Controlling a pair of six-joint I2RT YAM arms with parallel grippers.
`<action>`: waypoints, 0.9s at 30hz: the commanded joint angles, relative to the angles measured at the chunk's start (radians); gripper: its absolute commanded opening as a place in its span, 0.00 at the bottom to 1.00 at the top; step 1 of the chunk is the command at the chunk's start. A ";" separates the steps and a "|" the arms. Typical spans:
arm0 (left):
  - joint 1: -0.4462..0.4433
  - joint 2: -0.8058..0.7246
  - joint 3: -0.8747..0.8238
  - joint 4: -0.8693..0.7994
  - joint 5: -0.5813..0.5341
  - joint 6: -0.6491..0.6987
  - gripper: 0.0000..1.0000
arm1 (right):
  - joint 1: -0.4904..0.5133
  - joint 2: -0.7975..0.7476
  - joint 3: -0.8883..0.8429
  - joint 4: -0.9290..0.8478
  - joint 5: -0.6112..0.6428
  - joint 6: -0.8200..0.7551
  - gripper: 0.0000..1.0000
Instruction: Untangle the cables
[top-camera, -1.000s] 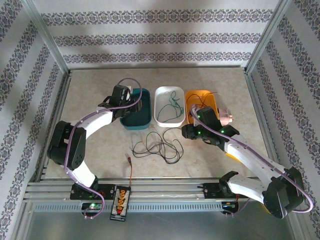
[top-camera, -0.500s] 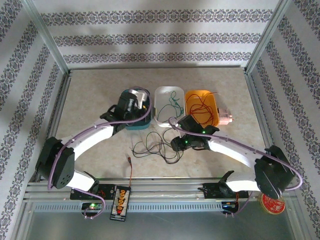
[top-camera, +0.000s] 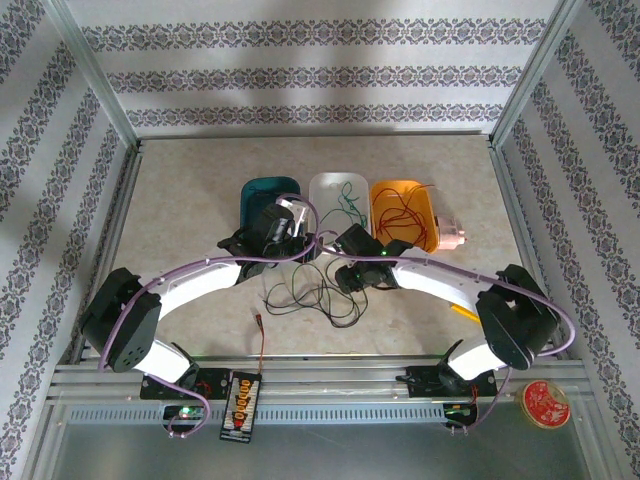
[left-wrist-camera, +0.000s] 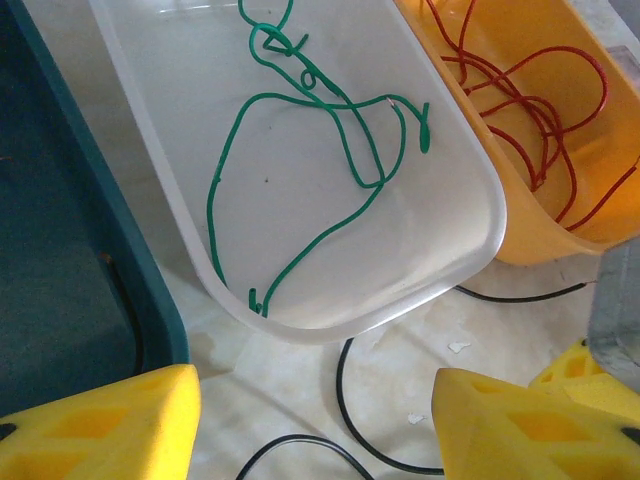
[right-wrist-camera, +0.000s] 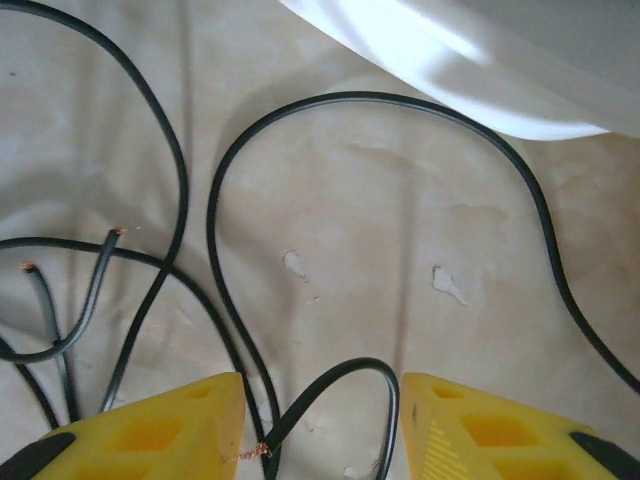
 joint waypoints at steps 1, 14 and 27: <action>-0.002 0.006 0.016 0.025 -0.021 -0.009 0.62 | 0.018 0.036 0.026 -0.011 0.059 -0.023 0.42; -0.002 0.014 0.025 0.015 0.019 0.001 0.62 | 0.021 -0.081 0.014 0.025 0.235 -0.027 0.00; -0.032 0.034 0.033 0.092 0.249 0.045 0.65 | -0.056 -0.497 0.046 0.110 0.097 0.023 0.00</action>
